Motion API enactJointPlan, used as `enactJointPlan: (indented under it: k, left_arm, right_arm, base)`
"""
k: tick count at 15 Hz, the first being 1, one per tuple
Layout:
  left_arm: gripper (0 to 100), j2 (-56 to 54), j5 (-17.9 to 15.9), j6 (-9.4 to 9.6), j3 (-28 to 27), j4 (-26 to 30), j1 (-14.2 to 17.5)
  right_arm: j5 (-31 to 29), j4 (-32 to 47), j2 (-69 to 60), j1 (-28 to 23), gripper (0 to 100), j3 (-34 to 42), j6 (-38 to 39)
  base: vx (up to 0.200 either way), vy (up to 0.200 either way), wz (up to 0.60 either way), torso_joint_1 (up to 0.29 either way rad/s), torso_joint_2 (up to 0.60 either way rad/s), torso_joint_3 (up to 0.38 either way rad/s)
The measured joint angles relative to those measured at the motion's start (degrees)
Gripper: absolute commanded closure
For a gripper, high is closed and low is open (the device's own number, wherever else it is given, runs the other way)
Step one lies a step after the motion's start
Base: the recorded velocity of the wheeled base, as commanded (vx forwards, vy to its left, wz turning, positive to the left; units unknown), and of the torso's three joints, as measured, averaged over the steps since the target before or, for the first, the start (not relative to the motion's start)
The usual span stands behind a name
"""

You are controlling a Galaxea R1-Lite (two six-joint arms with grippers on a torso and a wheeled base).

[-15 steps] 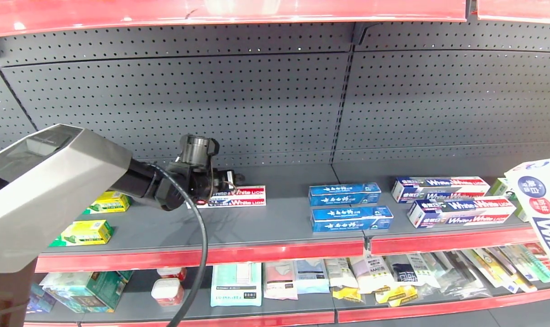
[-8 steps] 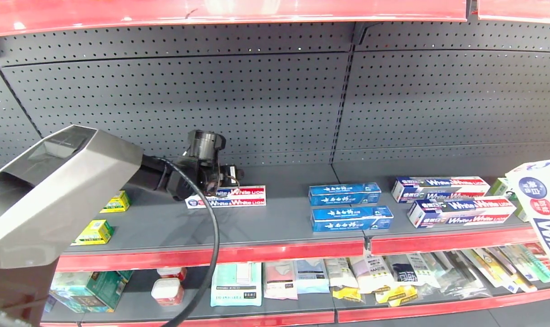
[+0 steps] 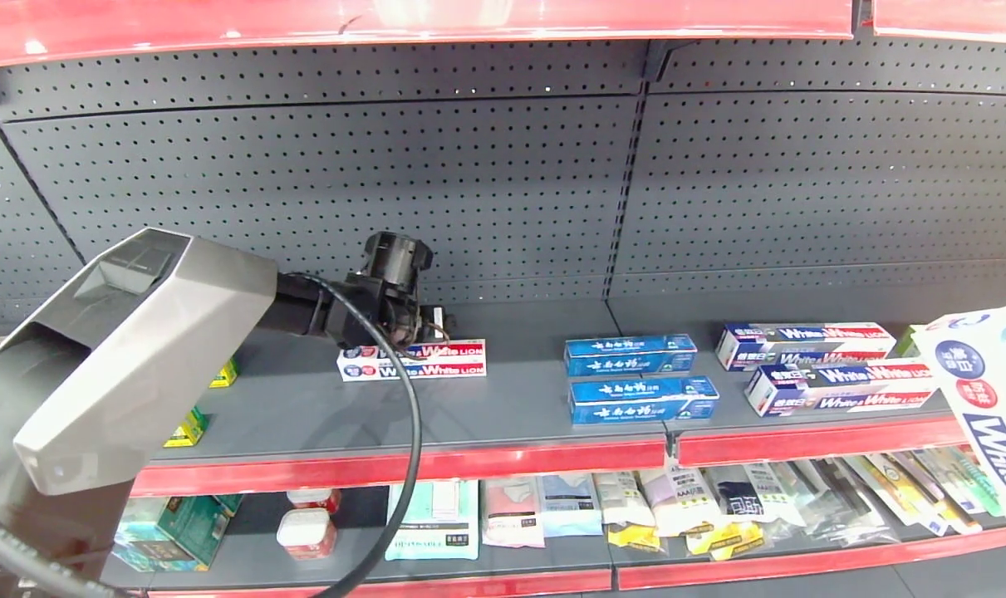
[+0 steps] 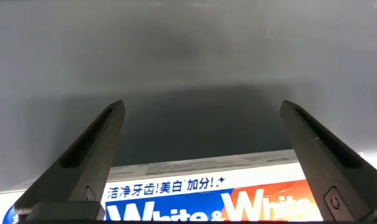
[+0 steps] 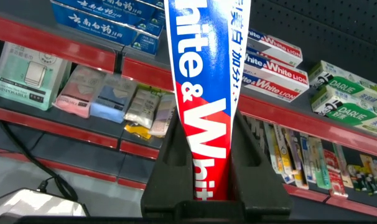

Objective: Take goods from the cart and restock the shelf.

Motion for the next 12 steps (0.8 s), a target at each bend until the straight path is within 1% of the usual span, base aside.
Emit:
enactJointPlan:
  k: [5,12]
  left_arm:
    - [0,0.7,-0.2,0.0,-0.6,0.4,-0.5]
    - [0,0.6,-0.6,-0.15,1.9,0.1,-1.0]
  right_arm:
    - [0.0,0.0,0.0,0.0,100,0.3,0.0]
    - [0.0,0.0,0.0,0.0,100,0.5,0.1]
  base:
    - [0.0,0.0,0.0,0.0,0.0,0.0]
    - [0.0,0.0,0.0,0.0,0.0,0.0]
